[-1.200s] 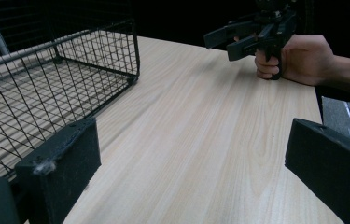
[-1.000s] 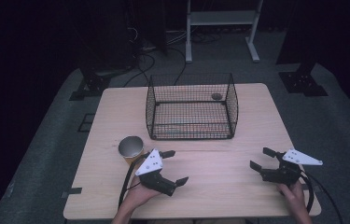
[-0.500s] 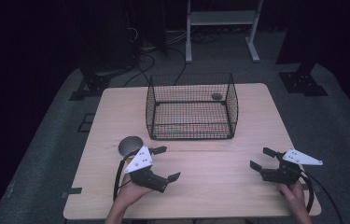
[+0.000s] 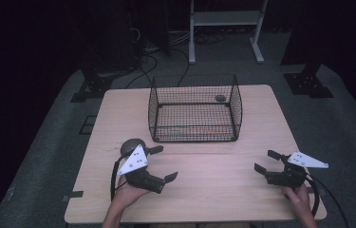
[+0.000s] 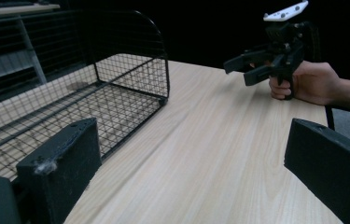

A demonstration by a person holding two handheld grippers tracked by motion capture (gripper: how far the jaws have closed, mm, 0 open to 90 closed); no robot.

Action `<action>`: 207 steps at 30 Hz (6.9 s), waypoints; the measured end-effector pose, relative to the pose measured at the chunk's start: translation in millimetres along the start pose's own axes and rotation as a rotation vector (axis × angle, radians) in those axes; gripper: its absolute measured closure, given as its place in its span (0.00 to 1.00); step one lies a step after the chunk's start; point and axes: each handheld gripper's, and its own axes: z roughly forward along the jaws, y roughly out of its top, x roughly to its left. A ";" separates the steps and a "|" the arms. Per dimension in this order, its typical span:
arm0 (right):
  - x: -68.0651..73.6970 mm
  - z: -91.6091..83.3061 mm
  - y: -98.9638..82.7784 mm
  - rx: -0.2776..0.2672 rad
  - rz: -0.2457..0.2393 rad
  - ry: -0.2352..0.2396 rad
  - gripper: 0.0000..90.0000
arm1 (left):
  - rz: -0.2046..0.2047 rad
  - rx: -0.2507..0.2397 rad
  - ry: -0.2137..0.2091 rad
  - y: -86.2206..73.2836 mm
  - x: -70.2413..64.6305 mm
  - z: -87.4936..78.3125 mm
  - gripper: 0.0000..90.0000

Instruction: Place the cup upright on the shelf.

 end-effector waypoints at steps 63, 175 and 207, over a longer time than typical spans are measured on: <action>-0.5 -0.1 0.0 -0.001 0.006 -0.002 0.14 | -0.087 0.007 0.278 -28.2 57.1 -73.2 0.00; 2.0 1.3 0.3 0.010 -0.019 -0.008 0.14 | -0.044 0.121 0.063 -4.5 46.3 5.5 0.16; 2.2 1.7 0.5 0.013 -0.025 -0.001 0.14 | -0.004 0.138 -0.063 46.9 52.8 57.7 0.16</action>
